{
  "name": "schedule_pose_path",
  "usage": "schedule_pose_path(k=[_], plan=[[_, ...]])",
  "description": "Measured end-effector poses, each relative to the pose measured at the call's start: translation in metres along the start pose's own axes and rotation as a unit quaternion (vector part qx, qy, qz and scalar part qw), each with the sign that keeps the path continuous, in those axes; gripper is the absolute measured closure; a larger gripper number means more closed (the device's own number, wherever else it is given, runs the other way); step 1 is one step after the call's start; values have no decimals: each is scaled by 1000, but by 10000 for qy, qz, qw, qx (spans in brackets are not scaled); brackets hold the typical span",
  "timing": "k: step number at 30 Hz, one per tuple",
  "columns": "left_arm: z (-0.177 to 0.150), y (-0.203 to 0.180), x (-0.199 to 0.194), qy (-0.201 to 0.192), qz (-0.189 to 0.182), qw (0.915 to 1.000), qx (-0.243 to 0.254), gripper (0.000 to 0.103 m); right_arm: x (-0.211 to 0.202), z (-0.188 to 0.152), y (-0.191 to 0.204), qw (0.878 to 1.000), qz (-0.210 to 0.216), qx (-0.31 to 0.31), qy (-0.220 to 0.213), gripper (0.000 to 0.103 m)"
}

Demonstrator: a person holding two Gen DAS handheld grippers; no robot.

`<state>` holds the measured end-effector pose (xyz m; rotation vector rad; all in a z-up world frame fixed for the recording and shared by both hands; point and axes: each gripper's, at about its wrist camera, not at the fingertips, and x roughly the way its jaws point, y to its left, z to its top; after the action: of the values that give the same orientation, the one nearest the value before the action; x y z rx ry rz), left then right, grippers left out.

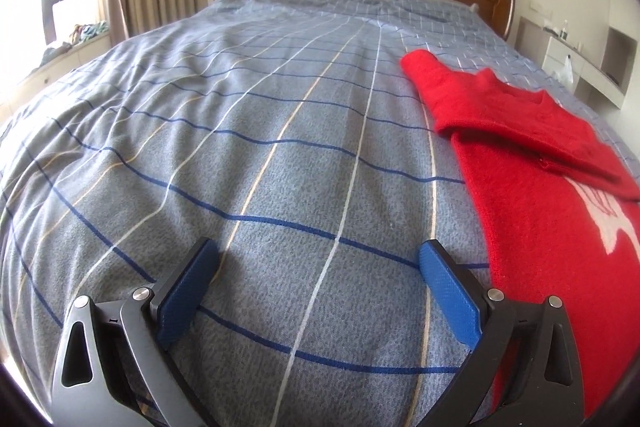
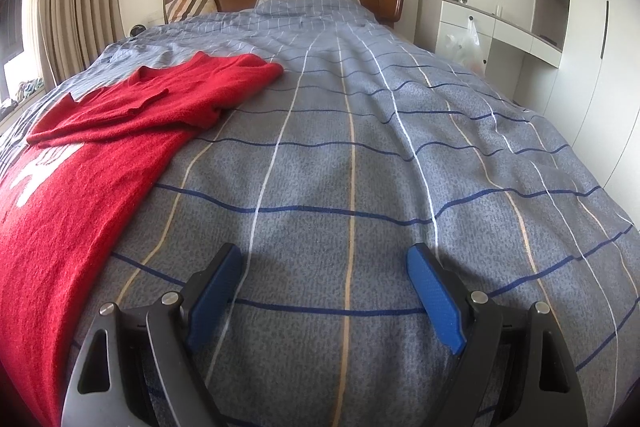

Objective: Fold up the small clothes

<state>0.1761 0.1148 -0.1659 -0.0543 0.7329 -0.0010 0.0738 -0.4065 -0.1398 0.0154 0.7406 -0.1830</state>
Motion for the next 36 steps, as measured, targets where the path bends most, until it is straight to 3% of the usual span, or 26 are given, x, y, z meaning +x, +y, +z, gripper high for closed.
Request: schedule_pose_path(k=[19,36], plan=[[-2,4,3,-2,-123,9999,-45,1,1,0,2,10000,-55,-72,31,17],[-1,-2,5,9,65,9999,86,0,-5,-4,2,9999,-113,-33,-83,18]])
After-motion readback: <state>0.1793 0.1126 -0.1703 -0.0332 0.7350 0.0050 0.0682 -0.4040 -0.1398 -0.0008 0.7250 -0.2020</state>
